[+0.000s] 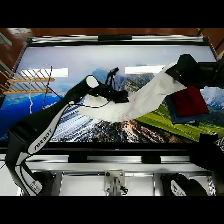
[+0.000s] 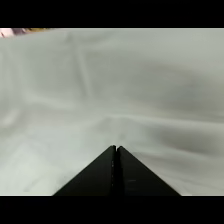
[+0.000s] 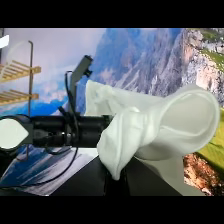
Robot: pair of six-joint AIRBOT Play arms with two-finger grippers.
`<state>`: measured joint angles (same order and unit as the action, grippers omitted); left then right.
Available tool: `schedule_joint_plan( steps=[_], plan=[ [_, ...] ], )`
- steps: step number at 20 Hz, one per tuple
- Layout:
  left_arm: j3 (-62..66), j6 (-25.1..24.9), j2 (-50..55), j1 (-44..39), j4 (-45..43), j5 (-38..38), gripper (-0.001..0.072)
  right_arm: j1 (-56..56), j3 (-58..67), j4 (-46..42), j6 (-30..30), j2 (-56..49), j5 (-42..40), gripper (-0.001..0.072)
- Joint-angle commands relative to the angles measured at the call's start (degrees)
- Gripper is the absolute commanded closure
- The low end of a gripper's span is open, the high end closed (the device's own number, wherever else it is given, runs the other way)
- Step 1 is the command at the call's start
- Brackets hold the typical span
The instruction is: Fold the shirts.
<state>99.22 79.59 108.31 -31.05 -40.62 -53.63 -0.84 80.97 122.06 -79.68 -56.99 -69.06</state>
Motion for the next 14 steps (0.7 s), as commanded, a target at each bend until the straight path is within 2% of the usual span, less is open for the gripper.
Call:
schedule_joint_plan(
  steps=[1, 8, 14],
  plan=[
    [0.0, 1.2, -7.5, 4.6, -9.6, -0.3, 0.0673, 1.5, 0.0, 1.9, -0.6, -2.7, 3.3, 0.0656],
    [0.0, 1.3, -27.7, 23.4, -17.7, -4.3, 0.0671, 24.4, 0.0, 3.0, 0.0, -16.0, 26.0, 0.0656],
    [0.0, 1.2, -33.1, 36.7, -17.7, -11.6, 0.067, 37.6, 0.0, 6.1, 5.6, -32.9, 43.0, 0.0656]
  ],
)
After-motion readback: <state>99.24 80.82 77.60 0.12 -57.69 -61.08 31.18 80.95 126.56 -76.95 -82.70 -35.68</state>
